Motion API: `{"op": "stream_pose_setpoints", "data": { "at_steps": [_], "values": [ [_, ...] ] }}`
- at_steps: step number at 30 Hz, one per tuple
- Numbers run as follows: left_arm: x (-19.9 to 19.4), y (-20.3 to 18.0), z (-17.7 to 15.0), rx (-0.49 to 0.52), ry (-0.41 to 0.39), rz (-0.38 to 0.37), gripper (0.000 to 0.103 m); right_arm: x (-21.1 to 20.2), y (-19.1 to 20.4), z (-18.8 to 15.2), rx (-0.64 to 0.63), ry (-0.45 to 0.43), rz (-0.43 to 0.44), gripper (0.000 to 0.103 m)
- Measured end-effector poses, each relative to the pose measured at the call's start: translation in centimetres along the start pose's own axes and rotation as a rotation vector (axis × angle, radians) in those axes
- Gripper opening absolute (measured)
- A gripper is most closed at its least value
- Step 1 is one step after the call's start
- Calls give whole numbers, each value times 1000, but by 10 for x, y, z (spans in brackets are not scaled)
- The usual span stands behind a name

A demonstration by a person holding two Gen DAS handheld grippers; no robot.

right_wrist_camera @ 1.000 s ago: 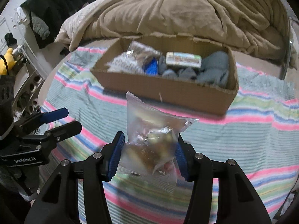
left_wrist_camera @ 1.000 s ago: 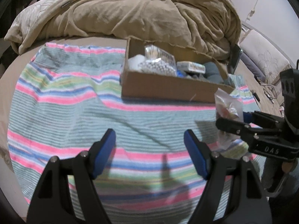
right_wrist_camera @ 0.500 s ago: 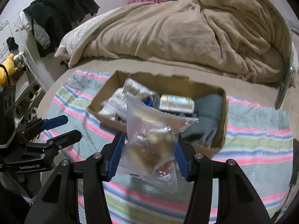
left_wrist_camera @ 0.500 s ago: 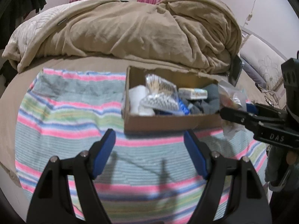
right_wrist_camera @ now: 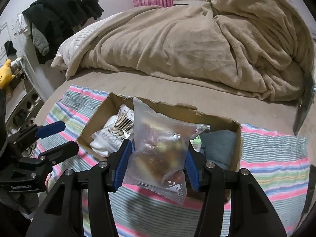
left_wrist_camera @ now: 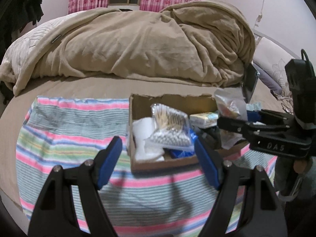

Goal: Organize objects
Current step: 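Carry the snack bag into the box with the right gripper and release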

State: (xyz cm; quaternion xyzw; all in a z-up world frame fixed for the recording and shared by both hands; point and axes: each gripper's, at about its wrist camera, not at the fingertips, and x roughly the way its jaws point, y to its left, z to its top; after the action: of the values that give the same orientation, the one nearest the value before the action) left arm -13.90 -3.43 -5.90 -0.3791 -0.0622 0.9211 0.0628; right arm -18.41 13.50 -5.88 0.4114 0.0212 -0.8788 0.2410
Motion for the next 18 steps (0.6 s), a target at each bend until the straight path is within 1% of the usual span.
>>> {"op": "stream_pose_setpoints", "data": {
  "at_steps": [4,9,15,18],
  "values": [
    [14,1,2,0,19,-7,77,12,-2,0,7,14,4,55],
    [27,4,-2,-14,42,-7,77,29,-4,-6,17,38,1,55],
    [30,9,-7,-30,51,-2,77,53,-4,-17,21,81,4,55],
    [28,12,-7,-32,48,4,77,51,-3,-18,25,73,4,55]
  ]
}}
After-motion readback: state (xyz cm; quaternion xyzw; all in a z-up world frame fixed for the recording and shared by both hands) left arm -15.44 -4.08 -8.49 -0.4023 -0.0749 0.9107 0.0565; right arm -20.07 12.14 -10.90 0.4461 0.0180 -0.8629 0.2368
